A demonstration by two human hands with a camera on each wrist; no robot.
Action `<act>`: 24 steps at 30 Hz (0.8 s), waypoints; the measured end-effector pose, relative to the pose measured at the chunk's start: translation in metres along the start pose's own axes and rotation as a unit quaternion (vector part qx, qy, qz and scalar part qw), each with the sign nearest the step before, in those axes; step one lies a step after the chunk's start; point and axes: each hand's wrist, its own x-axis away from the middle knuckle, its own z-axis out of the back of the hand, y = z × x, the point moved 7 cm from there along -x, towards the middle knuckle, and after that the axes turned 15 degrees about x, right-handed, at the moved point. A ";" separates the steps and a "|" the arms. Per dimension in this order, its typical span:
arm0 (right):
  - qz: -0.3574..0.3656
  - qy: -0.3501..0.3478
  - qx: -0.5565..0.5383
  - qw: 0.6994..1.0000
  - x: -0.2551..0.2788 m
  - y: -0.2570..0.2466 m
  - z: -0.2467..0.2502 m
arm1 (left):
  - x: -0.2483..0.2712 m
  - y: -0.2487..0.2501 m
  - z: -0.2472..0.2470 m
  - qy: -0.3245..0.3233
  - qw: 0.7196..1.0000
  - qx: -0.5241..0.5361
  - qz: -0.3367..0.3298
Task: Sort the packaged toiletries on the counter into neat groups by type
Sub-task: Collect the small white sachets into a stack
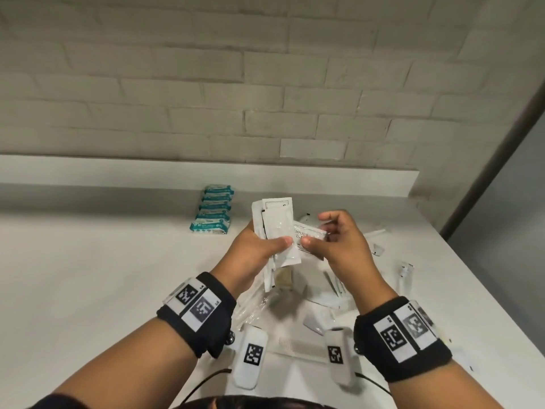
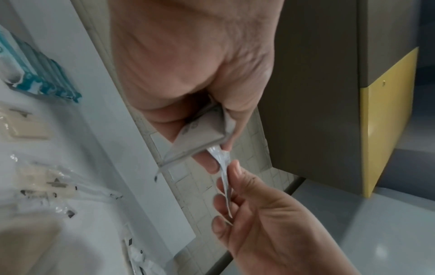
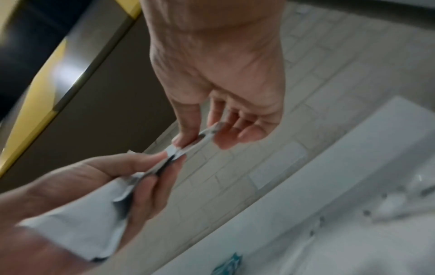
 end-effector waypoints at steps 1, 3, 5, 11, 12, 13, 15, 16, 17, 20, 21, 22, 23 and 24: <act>0.005 -0.015 0.028 0.999 0.000 -0.003 0.002 | -0.001 0.000 -0.001 -0.002 1.000 -0.008 0.000; 0.004 -0.022 0.130 0.991 -0.003 -0.003 0.011 | -0.001 -0.003 -0.003 0.006 1.000 -0.015 -0.005; -0.009 -0.002 0.217 0.976 -0.006 0.002 0.026 | -0.001 -0.005 -0.005 0.019 1.000 -0.005 -0.009; -0.033 -0.158 0.142 0.977 -0.001 0.009 0.024 | -0.003 -0.012 -0.024 0.001 1.000 -0.012 0.003; -0.038 -0.182 0.116 0.976 0.000 0.010 0.022 | -0.004 -0.014 -0.029 -0.002 1.000 -0.018 0.001; -0.035 -0.182 0.115 0.976 -0.001 0.010 0.023 | -0.005 -0.016 -0.033 0.002 1.000 -0.024 -0.004; -0.028 -0.123 0.127 0.984 -0.007 0.008 0.038 | -0.007 -0.018 -0.036 0.024 0.999 -0.037 -0.015; -0.031 -0.088 0.102 0.990 -0.012 0.009 0.049 | -0.008 -0.019 -0.036 0.036 0.998 -0.048 -0.018; -0.033 -0.069 0.054 0.996 -0.017 0.009 0.059 | -0.009 -0.019 -0.036 0.045 0.997 -0.065 -0.020; -0.046 -0.114 -0.076 0.989 -0.020 0.009 0.062 | -0.011 -0.022 -0.048 0.016 0.993 -0.114 -0.011; -0.049 -0.135 -0.088 0.986 -0.019 0.008 0.058 | -0.011 -0.025 -0.055 -0.004 0.993 -0.120 -0.007; -0.048 -0.142 -0.078 0.986 -0.020 0.007 0.056 | -0.011 -0.027 -0.062 -0.015 0.992 -0.124 -0.005; -0.046 -0.133 -0.064 0.988 -0.020 0.005 0.056 | -0.011 -0.026 -0.067 -0.015 0.991 -0.130 -0.010; -0.036 -0.104 -0.049 0.993 -0.023 0.003 0.061 | -0.012 -0.025 -0.069 -0.001 0.991 -0.136 -0.017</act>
